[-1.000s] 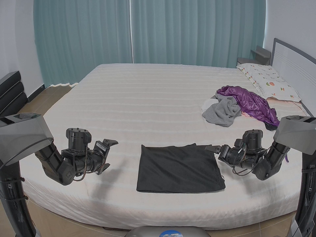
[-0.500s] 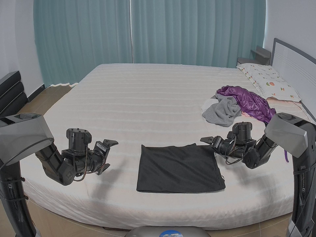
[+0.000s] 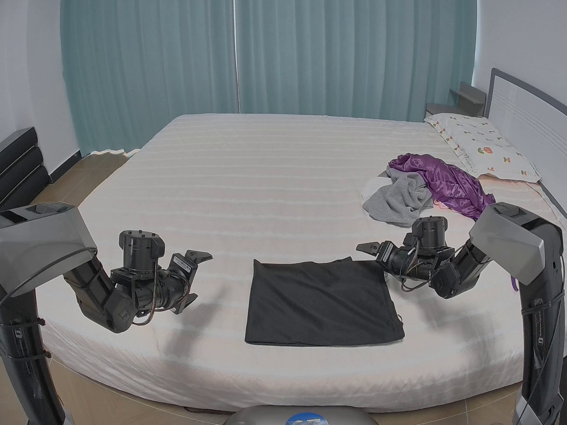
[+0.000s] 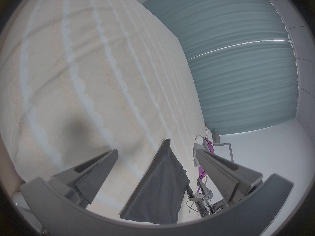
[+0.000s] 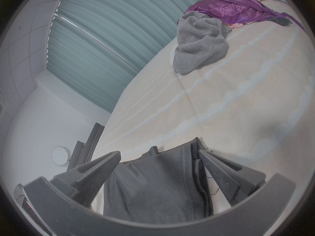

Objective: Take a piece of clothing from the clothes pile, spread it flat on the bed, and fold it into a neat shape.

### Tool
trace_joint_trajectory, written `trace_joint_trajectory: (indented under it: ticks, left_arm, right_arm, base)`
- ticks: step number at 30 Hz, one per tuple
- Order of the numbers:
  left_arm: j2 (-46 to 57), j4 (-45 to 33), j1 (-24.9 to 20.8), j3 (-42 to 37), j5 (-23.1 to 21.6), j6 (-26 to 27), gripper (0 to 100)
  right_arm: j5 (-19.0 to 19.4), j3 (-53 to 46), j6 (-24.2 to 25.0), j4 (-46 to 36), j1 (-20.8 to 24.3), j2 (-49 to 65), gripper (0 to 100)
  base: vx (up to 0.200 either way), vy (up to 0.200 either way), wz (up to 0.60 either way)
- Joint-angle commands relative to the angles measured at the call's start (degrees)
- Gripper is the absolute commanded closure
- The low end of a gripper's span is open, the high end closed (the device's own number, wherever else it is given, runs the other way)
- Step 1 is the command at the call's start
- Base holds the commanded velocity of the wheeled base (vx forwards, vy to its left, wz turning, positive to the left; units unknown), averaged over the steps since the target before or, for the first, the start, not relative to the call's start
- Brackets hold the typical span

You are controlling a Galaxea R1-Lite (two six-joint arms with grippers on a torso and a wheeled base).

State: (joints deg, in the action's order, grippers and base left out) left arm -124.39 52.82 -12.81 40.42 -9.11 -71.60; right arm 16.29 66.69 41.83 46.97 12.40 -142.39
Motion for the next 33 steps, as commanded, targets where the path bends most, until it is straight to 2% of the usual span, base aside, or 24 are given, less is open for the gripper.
trace_joint_trajectory:
  ticks: [1,5,6,12,33]
  left_arm:
    - [-0.1,0.0,0.0,0.0,0.1,0.0,0]
    - [-0.1,0.0,0.0,0.0,0.0,0.0,0]
    - [-0.1,0.0,0.0,0.0,0.0,0.0,0]
    - [-0.1,0.0,0.0,0.0,0.0,0.0,0]
    - [-0.7,0.1,-0.6,0.1,0.7,0.6,0]
  right_arm:
    - [0.0,1.2,0.0,-0.5,0.2,-0.9,0]
    - [-0.8,2.5,-0.1,-1.9,0.1,-1.5,0]
    - [-1.5,3.2,-0.1,-2.7,0.1,-1.8,100]
    - [-2.6,3.4,-0.2,-2.8,-0.2,-1.4,100]
    - [-2.7,5.4,0.3,-3.8,-3.0,-1.9,100]
  base:
    - [0.0,0.0,0.0]
    - [0.0,0.0,0.0]
    - [0.0,0.0,0.0]
    - [0.0,0.0,0.0]
    - [0.0,0.0,0.0]
